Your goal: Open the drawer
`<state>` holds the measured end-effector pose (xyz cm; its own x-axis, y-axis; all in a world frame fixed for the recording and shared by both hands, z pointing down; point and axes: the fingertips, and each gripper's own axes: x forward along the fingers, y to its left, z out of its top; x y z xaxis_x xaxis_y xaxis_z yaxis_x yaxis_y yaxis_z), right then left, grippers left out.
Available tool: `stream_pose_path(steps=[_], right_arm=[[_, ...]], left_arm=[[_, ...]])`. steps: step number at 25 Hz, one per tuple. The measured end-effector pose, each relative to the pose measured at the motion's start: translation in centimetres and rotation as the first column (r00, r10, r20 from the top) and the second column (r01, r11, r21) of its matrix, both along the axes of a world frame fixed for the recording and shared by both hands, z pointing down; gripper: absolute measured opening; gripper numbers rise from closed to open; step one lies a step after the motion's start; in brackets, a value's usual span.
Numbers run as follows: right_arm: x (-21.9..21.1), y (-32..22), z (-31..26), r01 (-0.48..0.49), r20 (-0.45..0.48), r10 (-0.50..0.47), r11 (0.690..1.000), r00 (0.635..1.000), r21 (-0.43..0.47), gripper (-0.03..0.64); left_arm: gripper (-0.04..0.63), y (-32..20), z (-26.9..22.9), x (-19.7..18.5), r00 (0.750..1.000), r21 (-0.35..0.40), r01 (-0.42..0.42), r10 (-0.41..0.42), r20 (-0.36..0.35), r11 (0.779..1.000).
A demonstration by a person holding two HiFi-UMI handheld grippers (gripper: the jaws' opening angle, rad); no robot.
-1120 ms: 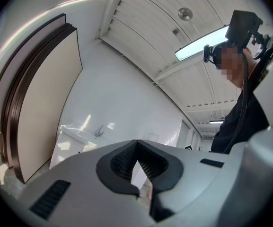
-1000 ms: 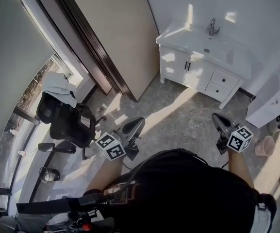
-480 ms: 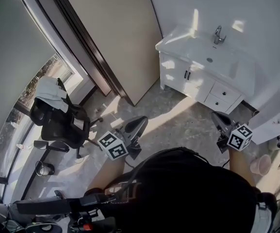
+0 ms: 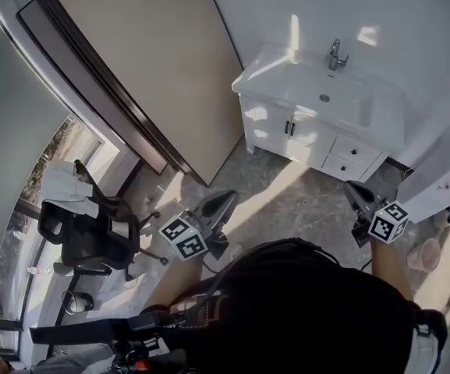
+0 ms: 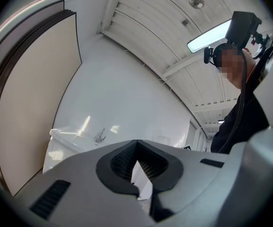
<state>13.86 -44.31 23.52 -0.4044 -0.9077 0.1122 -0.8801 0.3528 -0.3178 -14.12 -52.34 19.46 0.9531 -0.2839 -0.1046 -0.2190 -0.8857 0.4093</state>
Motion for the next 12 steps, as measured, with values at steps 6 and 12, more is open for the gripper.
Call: stream_pose_path(steps=[6, 12], right_arm=[[-1.4, -6.0, -1.8, -0.118, -0.006, 0.118, 0.993, 0.993, 0.028, 0.002], [-4.0, -12.7, -3.3, -0.195, -0.003, 0.195, 0.979, 0.981, 0.053, 0.002]], left_arm=[[0.0, -9.1, -1.5, -0.2, 0.993, 0.022, -0.12, 0.121, -0.008, 0.992], [0.0, -17.6, -3.3, -1.6, 0.979, 0.052, -0.204, 0.205, -0.004, 0.978]])
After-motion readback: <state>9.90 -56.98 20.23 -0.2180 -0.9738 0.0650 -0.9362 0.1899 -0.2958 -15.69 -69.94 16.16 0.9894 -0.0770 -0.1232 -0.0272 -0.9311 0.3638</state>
